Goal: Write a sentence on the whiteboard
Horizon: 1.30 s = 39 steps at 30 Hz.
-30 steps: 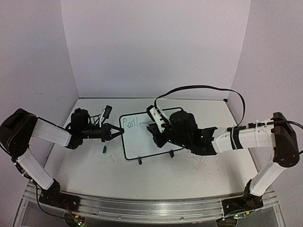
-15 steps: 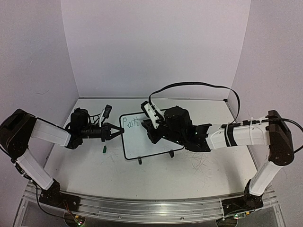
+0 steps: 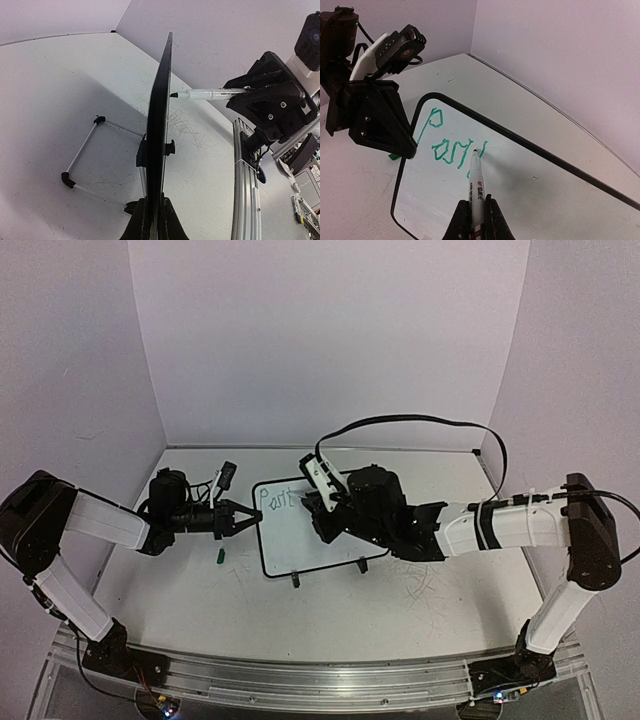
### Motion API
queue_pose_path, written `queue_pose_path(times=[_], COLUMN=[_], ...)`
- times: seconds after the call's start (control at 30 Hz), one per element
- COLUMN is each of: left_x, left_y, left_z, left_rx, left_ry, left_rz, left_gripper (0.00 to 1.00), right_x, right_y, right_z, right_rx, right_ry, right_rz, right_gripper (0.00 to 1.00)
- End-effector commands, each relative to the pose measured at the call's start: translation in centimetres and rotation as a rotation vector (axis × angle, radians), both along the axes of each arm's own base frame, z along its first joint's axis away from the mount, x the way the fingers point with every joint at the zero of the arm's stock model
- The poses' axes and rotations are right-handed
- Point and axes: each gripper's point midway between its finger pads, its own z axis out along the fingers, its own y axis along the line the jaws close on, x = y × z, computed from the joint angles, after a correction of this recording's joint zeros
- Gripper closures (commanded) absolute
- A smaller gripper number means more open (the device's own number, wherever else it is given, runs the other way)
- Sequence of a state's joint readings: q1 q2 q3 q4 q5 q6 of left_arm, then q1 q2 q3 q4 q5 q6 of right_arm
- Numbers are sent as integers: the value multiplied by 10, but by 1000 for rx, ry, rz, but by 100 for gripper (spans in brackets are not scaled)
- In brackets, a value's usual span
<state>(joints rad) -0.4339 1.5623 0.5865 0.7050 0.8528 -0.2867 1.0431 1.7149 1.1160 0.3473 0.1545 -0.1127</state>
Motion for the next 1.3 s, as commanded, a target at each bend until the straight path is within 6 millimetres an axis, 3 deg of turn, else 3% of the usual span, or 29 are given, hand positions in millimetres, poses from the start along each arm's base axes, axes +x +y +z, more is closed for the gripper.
queue_pose_path(times=[0.0, 0.67, 0.93, 1.03, 1.27], left_x=[2, 2, 2, 2, 3], left_y=[0, 0, 0, 0, 1], left_z=[25, 25, 24, 23, 25], left_rx=[-28, -26, -24, -22, -23], left_ry=[-103, -107, -107, -107, -110], left_rz=[0, 2, 5, 8, 10], left_gripper=[100, 100, 100, 100, 100], right_x=[4, 13, -6, 1, 9], right_y=[0, -10, -26, -18, -3], right_z=[9, 2, 33, 24, 25], right_rx=[21, -13, 78, 45, 43], right_ry=[-23, -14, -52, -36, -46], right_rz=[-21, -96, -45, -41, -29], right_gripper=[100, 100, 100, 100, 100])
